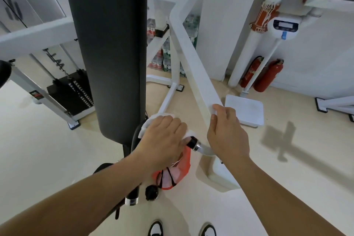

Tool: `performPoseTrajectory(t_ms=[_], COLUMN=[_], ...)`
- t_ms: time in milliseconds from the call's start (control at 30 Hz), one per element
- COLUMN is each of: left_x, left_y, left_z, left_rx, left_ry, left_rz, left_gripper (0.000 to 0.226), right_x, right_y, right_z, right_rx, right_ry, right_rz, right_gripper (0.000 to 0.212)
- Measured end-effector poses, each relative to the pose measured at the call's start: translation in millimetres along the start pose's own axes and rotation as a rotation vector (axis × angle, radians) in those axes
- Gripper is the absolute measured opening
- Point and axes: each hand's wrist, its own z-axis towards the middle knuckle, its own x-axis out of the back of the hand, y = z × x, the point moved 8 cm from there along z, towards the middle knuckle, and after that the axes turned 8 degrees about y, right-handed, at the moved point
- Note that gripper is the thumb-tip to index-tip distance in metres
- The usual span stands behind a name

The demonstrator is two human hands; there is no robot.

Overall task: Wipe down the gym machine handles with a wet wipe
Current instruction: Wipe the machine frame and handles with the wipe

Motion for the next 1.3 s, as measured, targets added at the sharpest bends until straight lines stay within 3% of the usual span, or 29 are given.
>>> performPoseTrajectory(t_ms=[100,133,200,267,333,400,467,567,667,767,867,1033,1133,1233,1300], left_x=[3,-6,-9,-9,-7,-10,-10,9,2,6,-16,5,2,-2,-11], left_y=[-3,1,20,41,52,42,19,6,12,39,42,30,25,46,50], left_z=[51,60,65,45,13,-12,-8,41,62,26,-22,29,54,24,-12], left_rx=[0.102,0.098,0.048,0.007,-0.033,-0.079,-0.057,0.135,0.216,0.039,-0.003,0.002,0.108,0.039,0.031], left_ry=[-0.229,-0.373,-0.469,-0.381,-0.172,-0.083,-0.155,-0.195,-0.434,-0.284,-0.119,-0.144,-0.383,-0.282,-0.129], left_rz=[-0.022,-0.021,0.007,0.032,-0.021,-0.14,-0.122,-0.091,-0.087,-0.007,-0.144,-0.062,-0.007,0.005,-0.109], left_gripper=[0.037,0.033,0.028,0.027,0.026,0.037,0.041,0.038,0.033,0.027,0.043,0.032,0.027,0.017,0.036], right_x=[-1,0,0,0,1,2,1,-1,0,1,2,0,1,3,5], right_y=[1,1,1,2,0,-1,-1,0,1,1,0,1,1,1,0], right_z=[0,0,0,-1,-1,0,0,1,-1,-2,0,0,0,-2,-2], right_rx=[-0.011,-0.014,-0.021,-0.029,-0.011,-0.001,0.0,-0.004,-0.022,-0.013,-0.01,-0.01,-0.014,-0.008,0.003], right_ry=[-0.004,-0.006,-0.01,-0.019,-0.006,0.006,0.009,0.008,0.006,0.001,0.01,0.001,-0.002,-0.007,0.015], right_rz=[0.005,0.009,0.009,0.001,-0.014,-0.018,-0.017,-0.01,-0.003,-0.025,-0.045,-0.04,-0.017,-0.024,-0.038], right_gripper=[0.034,0.034,0.033,0.034,0.033,0.032,0.031,0.033,0.033,0.035,0.035,0.034,0.035,0.036,0.036])
